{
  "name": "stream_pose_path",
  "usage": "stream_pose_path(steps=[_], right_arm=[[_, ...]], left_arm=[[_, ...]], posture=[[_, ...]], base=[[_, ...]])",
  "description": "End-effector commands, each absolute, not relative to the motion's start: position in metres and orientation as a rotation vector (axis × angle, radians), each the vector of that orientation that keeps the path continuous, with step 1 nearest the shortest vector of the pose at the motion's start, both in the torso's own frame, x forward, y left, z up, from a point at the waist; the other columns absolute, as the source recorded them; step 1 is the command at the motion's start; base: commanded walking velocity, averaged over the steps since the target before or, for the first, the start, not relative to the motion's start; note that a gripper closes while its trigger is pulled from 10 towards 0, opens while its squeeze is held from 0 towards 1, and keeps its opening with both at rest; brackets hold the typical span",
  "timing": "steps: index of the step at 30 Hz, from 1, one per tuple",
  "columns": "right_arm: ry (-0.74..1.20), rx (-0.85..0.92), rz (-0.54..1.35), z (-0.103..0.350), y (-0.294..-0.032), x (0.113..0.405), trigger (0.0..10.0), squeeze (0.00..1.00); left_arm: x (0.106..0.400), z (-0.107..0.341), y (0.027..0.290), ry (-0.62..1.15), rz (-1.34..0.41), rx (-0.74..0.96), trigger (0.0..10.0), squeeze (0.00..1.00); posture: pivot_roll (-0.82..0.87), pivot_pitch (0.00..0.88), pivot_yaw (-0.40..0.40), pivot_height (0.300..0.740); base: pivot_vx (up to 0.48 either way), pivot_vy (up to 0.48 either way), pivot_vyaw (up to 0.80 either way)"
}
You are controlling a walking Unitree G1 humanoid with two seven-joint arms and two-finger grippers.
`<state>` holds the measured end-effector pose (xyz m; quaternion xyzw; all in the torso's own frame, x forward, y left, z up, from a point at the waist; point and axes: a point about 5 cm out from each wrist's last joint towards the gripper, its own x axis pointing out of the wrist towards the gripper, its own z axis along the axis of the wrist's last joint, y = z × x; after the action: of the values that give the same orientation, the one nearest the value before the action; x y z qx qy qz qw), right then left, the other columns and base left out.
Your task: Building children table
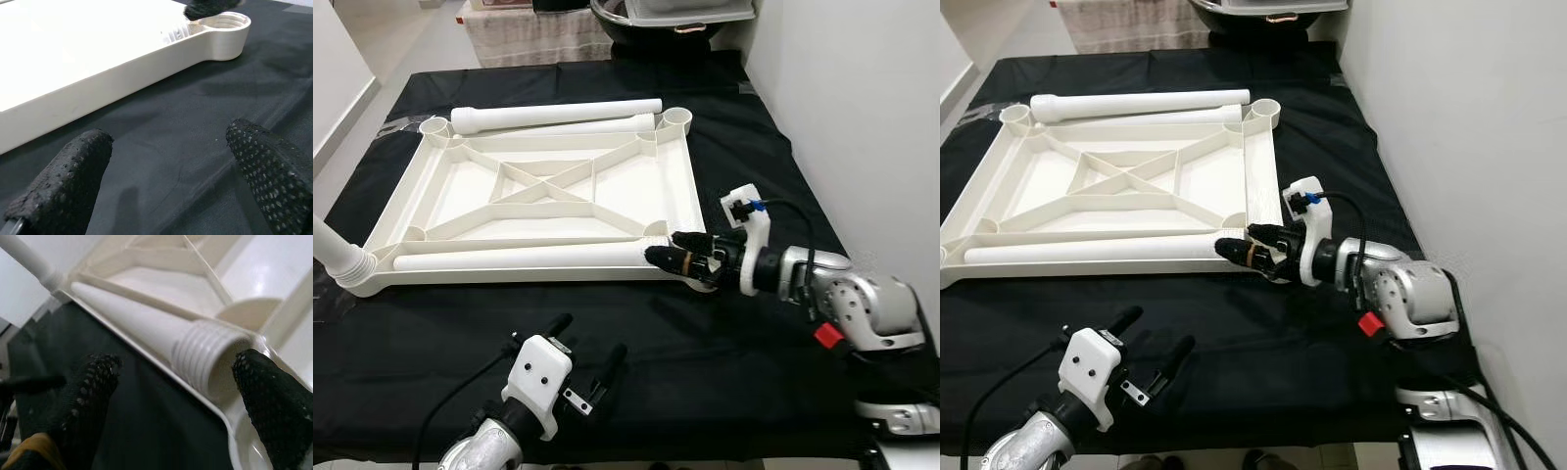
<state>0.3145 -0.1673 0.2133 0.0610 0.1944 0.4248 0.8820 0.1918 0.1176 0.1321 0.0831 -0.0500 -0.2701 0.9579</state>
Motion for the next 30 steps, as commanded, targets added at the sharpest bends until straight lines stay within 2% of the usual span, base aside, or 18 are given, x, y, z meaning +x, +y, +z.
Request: stream_pose_path(steps=[1,6,13,30], right_arm=[[0.485,0.124,0.925,0.203,-0.163,0.306,10.0,0.0],[0.506,0.136,0.917,0.199,-0.155,0.308,10.0,0.0],[0.466,0.207,0.892,0.197,-0.127,0.318,10.0,0.0],[0.49,0.227,0.886,0.197,-0.112,0.326,10.0,0.0]], left_arm=[[0.189,0.128,0.118,-0.086,-0.558,0.167,10.0,0.0],[0.19,0.128,0.117,-0.088,-0.562,0.167,10.0,0.0],[0.19,0.129,0.117,-0.095,-0.553,0.175,10.0,0.0],[0.19,0.131,0.116,-0.102,-0.554,0.182,10.0,0.0]], posture=[[0.0,0.251,-0.02,0.74],[0.0,0.252,-0.022,0.74],[0.01,0.248,-0.025,0.74],[0.03,0.254,-0.026,0.74]], base=[[0.0,0.0,0.0],[0.0,0.0,0.0],[0.0,0.0,0.0],[0.0,0.0,0.0]])
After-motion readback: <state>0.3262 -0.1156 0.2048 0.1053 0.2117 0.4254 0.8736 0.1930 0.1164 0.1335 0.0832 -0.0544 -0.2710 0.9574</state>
